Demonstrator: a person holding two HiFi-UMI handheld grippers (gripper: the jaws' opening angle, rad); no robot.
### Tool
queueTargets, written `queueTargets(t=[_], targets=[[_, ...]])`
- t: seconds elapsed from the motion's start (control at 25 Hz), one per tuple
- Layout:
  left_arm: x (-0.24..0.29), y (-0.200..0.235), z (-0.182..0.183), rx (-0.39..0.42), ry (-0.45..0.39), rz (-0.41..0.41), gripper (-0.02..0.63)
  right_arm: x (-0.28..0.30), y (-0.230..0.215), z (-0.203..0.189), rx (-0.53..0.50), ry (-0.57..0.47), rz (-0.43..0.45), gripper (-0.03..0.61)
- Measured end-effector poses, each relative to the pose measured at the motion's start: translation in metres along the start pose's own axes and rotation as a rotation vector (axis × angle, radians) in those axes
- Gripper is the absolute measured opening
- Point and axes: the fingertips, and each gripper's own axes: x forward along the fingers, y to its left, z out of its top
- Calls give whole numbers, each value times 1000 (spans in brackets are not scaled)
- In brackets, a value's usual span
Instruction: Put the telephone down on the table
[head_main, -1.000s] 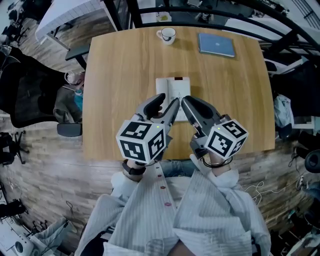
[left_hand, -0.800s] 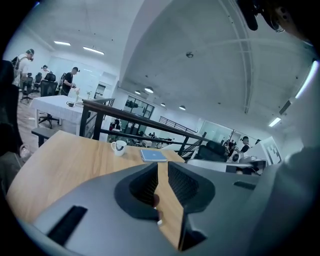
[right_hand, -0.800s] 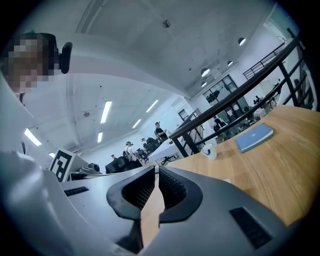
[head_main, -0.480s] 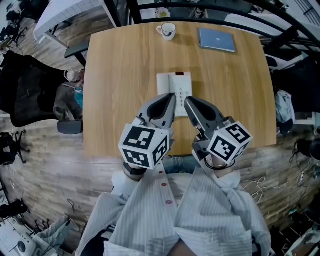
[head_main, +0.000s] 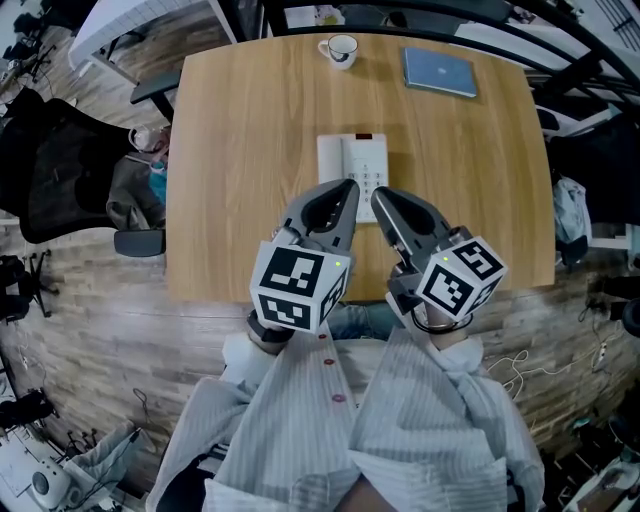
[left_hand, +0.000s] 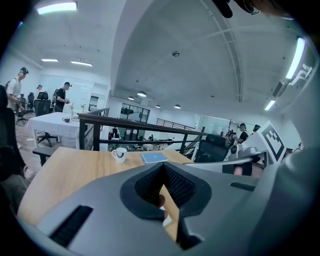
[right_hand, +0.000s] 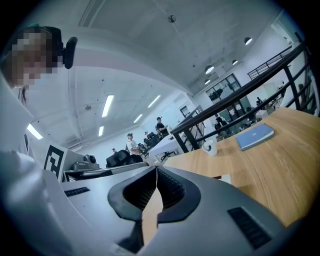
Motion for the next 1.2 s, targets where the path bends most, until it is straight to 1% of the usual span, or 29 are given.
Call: queueTargets(t=[0.24, 0.48, 0.64, 0.8, 1.0, 1.08, 1.2], targets=[[-1, -2, -2, -3, 6, -1, 8, -1, 2, -1, -9, 8, 2, 36], [-1, 4, -4, -16, 10, 11, 8, 1, 3, -1, -14, 13, 14, 35], [-6, 7, -3, -21, -7, 12, 8, 3, 9, -4, -34, 24, 34, 34], [-6, 2, -1, -4, -9, 5, 8, 1, 10, -3, -50, 28, 43, 34], [-8, -4, -4, -61, -6, 0, 8, -10, 12, -1, -43, 15, 52, 34], [-8, -11, -5, -51, 11, -10, 8, -14, 11, -1, -44, 14, 53, 34], [-9, -18, -6, 6, 30, -27, 8, -16, 10, -2, -44, 19, 52, 34]])
